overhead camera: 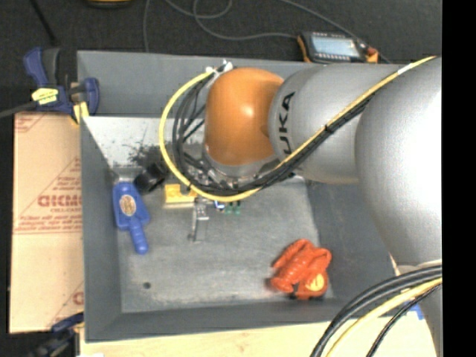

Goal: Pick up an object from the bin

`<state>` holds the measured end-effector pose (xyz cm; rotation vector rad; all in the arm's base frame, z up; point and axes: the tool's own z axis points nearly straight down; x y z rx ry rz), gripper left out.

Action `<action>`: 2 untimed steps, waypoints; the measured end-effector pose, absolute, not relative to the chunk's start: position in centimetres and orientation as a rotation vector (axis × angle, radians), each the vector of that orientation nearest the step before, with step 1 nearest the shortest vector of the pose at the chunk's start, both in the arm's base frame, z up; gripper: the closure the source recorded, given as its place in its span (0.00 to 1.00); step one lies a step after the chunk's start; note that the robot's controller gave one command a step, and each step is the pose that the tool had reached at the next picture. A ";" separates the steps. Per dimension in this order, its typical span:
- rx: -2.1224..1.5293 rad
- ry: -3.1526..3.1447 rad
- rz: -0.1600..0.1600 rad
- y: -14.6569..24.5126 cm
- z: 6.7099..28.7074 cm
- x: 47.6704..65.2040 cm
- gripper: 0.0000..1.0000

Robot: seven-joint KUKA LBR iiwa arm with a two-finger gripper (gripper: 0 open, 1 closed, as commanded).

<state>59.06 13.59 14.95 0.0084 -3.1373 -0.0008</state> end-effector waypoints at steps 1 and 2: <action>0.003 -3.145 -0.003 13.5 15.5 59.2 0.00; -0.110 -3.152 -0.006 12.0 8.5 64.9 0.00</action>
Offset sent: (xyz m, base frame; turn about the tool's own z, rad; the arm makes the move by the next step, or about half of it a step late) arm 0.0610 -0.0173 -0.0795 0.0875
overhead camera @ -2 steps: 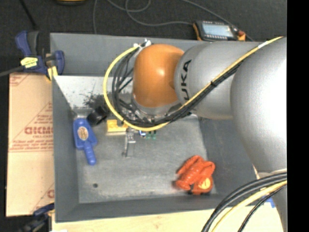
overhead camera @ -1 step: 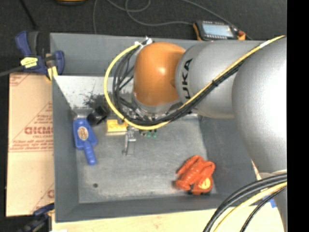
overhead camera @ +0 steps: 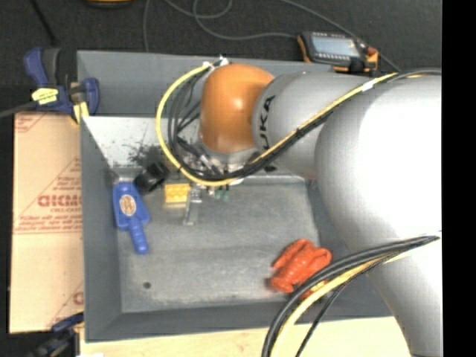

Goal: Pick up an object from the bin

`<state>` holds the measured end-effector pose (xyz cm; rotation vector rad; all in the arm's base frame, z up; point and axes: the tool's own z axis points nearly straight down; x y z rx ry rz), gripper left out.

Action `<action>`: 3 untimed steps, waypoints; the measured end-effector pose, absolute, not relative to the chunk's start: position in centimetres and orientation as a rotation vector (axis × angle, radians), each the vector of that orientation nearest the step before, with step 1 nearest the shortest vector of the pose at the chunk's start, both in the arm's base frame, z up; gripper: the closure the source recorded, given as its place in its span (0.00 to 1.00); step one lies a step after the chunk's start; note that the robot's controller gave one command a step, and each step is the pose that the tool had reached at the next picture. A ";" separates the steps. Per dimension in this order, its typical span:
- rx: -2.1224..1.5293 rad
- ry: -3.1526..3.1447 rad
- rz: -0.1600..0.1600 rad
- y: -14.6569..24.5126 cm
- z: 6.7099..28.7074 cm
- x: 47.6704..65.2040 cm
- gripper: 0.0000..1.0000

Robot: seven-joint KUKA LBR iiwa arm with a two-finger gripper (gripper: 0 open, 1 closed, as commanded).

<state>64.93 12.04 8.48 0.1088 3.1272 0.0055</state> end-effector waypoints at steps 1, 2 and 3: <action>0.149 3.138 0.001 12.2 13.9 65.0 0.00; 0.218 3.127 0.004 12.5 13.2 64.8 0.00; 0.427 3.115 -0.002 12.4 6.7 63.8 0.00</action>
Offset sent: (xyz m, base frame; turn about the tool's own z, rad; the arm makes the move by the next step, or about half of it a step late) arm -0.0057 0.0075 0.0152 0.0999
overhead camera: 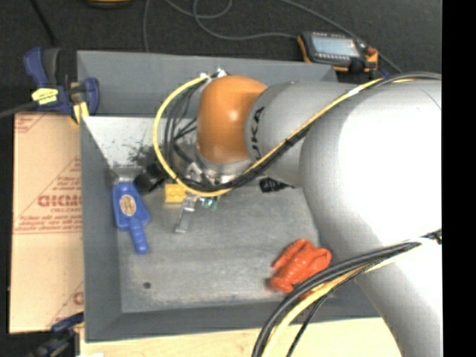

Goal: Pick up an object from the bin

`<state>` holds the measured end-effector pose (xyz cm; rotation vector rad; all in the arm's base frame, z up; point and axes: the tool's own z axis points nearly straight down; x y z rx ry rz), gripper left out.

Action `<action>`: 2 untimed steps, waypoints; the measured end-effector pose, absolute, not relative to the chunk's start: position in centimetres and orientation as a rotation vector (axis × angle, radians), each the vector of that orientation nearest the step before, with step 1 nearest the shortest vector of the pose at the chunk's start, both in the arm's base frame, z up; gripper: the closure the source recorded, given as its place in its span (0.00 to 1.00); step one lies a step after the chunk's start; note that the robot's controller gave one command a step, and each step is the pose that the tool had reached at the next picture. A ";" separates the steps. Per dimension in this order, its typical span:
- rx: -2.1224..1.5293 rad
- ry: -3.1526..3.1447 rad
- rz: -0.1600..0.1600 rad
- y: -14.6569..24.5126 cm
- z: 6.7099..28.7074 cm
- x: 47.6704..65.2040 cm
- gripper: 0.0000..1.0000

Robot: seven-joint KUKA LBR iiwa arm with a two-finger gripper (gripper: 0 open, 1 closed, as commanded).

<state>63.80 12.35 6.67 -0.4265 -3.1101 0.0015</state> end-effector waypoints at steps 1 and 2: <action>-0.322 -3.126 0.002 12.5 7.1 63.5 1.00; -0.315 -3.126 0.002 12.5 7.1 63.5 1.00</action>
Offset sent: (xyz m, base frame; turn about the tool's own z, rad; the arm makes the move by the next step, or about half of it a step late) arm 0.0000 0.0000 0.0000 0.0000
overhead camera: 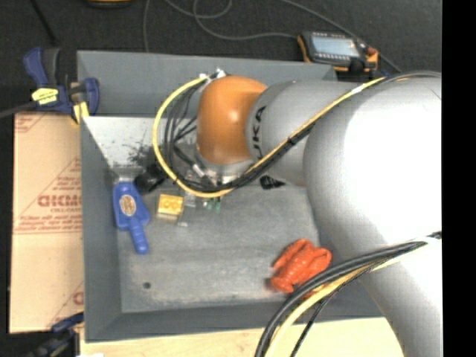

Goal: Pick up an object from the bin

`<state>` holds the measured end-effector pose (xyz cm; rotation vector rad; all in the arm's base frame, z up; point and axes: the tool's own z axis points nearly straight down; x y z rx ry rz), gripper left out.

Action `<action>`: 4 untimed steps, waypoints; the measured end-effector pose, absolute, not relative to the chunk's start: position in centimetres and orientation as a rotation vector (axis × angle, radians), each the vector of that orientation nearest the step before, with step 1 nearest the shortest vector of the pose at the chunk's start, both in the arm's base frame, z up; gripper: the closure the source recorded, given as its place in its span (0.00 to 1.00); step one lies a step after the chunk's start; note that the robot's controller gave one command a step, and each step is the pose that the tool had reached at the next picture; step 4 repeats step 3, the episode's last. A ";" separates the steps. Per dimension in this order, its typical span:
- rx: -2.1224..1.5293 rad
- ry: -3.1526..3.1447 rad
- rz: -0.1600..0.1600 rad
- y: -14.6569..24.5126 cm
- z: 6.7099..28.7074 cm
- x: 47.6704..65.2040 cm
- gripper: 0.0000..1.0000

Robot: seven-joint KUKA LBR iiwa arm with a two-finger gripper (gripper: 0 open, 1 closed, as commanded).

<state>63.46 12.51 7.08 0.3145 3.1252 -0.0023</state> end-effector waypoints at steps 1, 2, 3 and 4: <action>0.314 3.125 -0.002 12.5 7.3 63.4 1.00; 0.316 3.124 -0.001 12.5 8.3 63.4 1.00; 0.317 3.121 0.000 12.5 9.0 63.5 1.00; 0.317 3.121 0.000 12.5 9.0 63.5 1.00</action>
Offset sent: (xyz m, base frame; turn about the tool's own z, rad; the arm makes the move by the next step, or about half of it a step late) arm 0.0001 0.0000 0.0254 0.0000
